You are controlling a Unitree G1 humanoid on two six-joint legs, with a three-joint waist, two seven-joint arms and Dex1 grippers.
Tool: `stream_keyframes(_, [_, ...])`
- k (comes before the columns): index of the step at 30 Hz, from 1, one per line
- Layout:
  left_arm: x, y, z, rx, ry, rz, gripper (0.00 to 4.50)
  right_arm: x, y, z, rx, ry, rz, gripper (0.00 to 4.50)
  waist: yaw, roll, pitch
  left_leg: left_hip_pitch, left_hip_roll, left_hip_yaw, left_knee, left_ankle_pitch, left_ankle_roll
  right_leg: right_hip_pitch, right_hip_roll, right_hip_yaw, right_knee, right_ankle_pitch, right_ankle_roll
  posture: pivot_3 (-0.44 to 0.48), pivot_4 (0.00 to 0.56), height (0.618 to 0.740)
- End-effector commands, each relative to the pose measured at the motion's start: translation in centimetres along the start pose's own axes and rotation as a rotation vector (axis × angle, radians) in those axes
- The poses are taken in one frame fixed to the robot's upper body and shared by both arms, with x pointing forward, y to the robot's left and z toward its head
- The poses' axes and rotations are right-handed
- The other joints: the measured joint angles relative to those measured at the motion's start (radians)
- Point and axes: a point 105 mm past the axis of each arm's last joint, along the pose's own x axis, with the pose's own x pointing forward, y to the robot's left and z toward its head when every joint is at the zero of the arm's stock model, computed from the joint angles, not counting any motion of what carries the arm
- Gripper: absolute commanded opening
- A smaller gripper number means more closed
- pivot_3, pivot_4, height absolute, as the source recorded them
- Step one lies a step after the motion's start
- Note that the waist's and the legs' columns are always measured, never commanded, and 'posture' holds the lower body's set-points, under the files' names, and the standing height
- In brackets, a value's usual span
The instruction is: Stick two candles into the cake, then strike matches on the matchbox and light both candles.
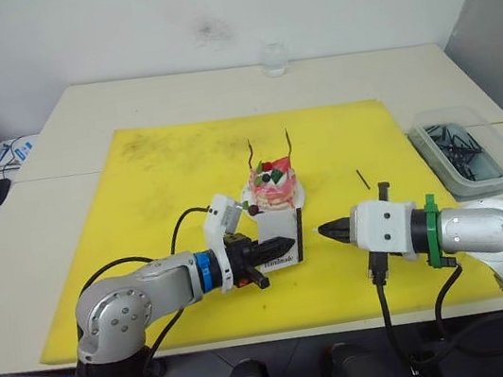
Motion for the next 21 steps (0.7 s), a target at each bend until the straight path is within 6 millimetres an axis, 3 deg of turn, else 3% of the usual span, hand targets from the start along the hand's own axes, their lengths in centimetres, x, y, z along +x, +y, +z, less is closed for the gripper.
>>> stream_keyframes(1, [0.0,-0.6,0.7,0.002,-0.011,-0.036,0.00,0.1,-0.2,0.9,-0.094,-0.012,-0.010,0.02,-0.001,0.000,0.000,0.000,0.000,0.000,0.000,0.000,0.000,0.000,0.000,0.000,0.000,0.000,0.000,0.000,0.150,0.740])
stream_keyframes(13, [-0.2,-0.9,0.5,-0.005,-0.001,-0.058,0.00,1.4,0.2,0.2,-0.143,0.004,0.033,0.02,0.000,0.000,0.000,0.000,0.000,0.000,0.000,0.000,0.000,0.000,0.000,0.000,0.000,0.000,0.000,0.000,0.150,0.740])
stream_keyframes(21, [-0.3,-0.5,0.6,-0.065,-0.039,-0.067,0.00,1.2,0.1,0.5,-0.111,-0.022,0.020,0.02,0.000,0.000,0.000,0.000,0.000,0.000,0.000,0.000,0.000,0.000,0.000,0.000,0.000,0.000,0.000,0.000,0.150,0.740])
